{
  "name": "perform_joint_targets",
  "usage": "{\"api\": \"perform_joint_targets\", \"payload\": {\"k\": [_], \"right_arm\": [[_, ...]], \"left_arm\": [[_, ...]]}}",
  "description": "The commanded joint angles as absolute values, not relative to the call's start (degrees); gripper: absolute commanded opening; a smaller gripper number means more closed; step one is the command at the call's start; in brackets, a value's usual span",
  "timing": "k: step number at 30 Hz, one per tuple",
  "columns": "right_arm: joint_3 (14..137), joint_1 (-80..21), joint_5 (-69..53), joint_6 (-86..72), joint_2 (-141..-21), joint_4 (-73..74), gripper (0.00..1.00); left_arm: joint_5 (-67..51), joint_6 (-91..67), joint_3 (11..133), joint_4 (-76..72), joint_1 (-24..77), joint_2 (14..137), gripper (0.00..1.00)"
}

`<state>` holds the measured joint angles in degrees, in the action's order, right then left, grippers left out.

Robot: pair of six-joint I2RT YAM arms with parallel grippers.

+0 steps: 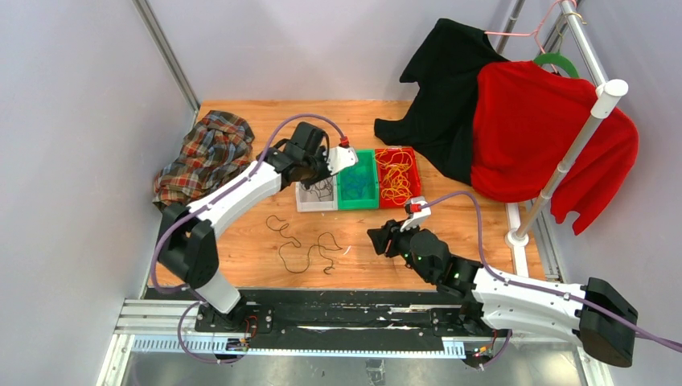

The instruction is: Untangle the cables

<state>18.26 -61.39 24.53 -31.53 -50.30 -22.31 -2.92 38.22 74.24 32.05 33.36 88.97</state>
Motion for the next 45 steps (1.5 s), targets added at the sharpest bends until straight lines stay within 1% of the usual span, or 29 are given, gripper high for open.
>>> {"api": "perform_joint_targets", "payload": {"k": [1,6,8,11,12,14,16,17,21,22,23,26,27,28,30,31,33,37,40,42,45], "right_arm": [[17.67,-61.61,28.03,-29.99,-49.48,-19.86,0.47],[17.52,-61.61,28.16,-30.28,-49.54,-19.89,0.47],[17.51,-61.6,28.13,-30.3,-49.85,-20.08,0.47],[17.62,-61.61,28.04,-30.21,-50.16,-20.29,0.47],[17.66,-61.61,28.04,-30.22,-50.18,-20.28,0.47],[17.63,-61.61,28.04,-30.25,-50.19,-20.18,0.47],[17.69,-61.58,27.96,-30.28,-49.97,-19.85,0.47],[17.67,-61.56,27.87,-30.3,-49.81,-19.58,0.47],[17.45,-61.61,27.97,-30.37,-48.54,-18.56,0.47],[17.36,-61.61,27.98,-30.35,-48.25,-18.44,0.47],[17.33,-61.61,28.02,-30.23,-48.03,-18.43,0.47],[17.53,-61.61,28.08,-29.7,-48.05,-18.27,0.48],[17.71,-61.61,28.18,-29.52,-48.19,-18.24,0.49],[17.86,-61.61,28.14,-29.29,-48.43,-18.2,0.5],[18.28,-61.56,27.9,-28.96,-48.68,-17.83,0.52],[18.49,-61.61,27.81,-28.79,-48.77,-17.68,0.53],[18.87,-61.61,27.77,-28.42,-48.71,-17.31,0.56],[19.55,-61.61,27.67,-27.65,-48.16,-15.96,0.6],[20.4,-61.61,27.65,-27.07,-47.46,-13.97,0.61],[20.79,-61.56,27.76,-26.91,-46.65,-12.44,0.62],[20.91,-61.61,27.62,-26.76,-45.47,-10.62,0.62]], "left_arm": [[0.02,42.64,76.48,28.64,31.48,93.18,0.0],[-1.21,47.56,74.54,23.47,30.41,95.35,0.01],[-0.97,48.88,73.73,21.48,30.33,96.38,0.07],[0.73,49.98,74.47,20.26,30.11,98.68,0.22],[1.25,50.24,74.74,19.77,29.94,99.41,0.24],[1.91,50.95,75.26,19.11,29.68,100.64,0.25],[2.48,51.73,75.3,18.39,29.62,101.58,0.3],[2.69,52.2,75.39,18.31,29.62,101.9,0.34],[2.08,50.08,78.51,21.38,29.18,101.09,0.57],[1.48,49.77,79.7,23.38,29.03,100.4,0.66],[1.02,49.44,80.84,25.73,28.93,99.56,0.71],[-3.06,47.52,83.62,33.49,28.21,96.02,0.86],[-5.48,47.17,84.35,37.29,28.03,94.72,0.89],[-8.28,47.45,84.9,43.08,27.96,93.35,0.9],[-14.54,49.19,84.69,50.18,27.97,90.55,0.91],[-17.45,50.18,83.55,54.47,28.0,88.82,0.91],[-22.97,52.07,78.47,58.35,27.95,84.18,0.91],[-29.4,48.43,70.15,58.84,29.37,80.09,0.91],[-32.91,42.2,67.61,58.0,31.69,81.94,0.97],[-32.85,35.81,66.22,55.28,33.78,83.79,1.0],[-27.94,32.09,62.86,47.58,37.29,85.22,0.99]]}}
